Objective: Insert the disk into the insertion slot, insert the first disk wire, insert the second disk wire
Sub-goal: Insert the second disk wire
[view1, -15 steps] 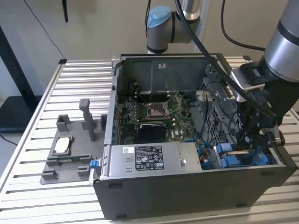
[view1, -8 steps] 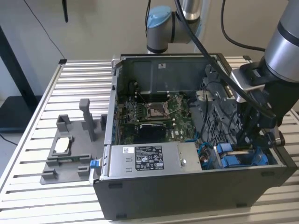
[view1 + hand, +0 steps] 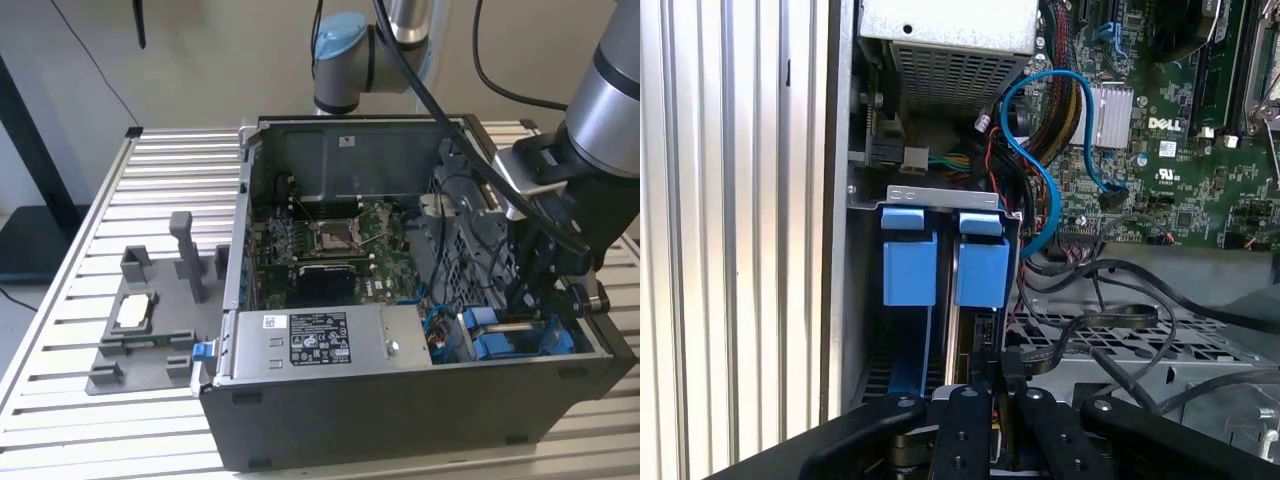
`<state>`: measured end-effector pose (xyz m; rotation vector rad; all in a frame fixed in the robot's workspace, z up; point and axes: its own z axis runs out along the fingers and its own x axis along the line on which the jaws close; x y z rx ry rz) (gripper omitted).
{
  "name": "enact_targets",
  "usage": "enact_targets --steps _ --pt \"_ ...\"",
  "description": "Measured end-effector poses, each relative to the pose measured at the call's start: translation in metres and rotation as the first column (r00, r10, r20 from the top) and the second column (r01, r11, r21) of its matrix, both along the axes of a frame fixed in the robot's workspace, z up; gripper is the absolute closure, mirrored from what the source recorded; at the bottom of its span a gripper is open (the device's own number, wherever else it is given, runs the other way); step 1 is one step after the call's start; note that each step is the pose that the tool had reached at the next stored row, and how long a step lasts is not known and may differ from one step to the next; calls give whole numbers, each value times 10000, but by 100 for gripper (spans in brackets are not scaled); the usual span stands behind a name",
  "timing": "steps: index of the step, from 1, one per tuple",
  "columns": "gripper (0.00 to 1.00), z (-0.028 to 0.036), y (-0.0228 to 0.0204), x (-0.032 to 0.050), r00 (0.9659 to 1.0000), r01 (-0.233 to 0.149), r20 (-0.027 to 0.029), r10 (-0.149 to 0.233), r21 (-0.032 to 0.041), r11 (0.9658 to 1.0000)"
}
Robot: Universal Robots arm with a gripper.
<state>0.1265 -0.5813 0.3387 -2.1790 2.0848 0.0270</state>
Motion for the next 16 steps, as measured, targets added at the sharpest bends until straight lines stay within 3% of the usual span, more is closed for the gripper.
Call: enact_targets --steps 11,13,14,16 --pt "84 -4 -3 0 10000 0 -1 0 3 10000" --pt "82 -17 -5 0 10000 0 0 0 4 10000" --pt "76 -25 -5 0 10000 0 0 0 0 10000" --pt "76 -34 -5 0 10000 1 0 -1 0 10000"
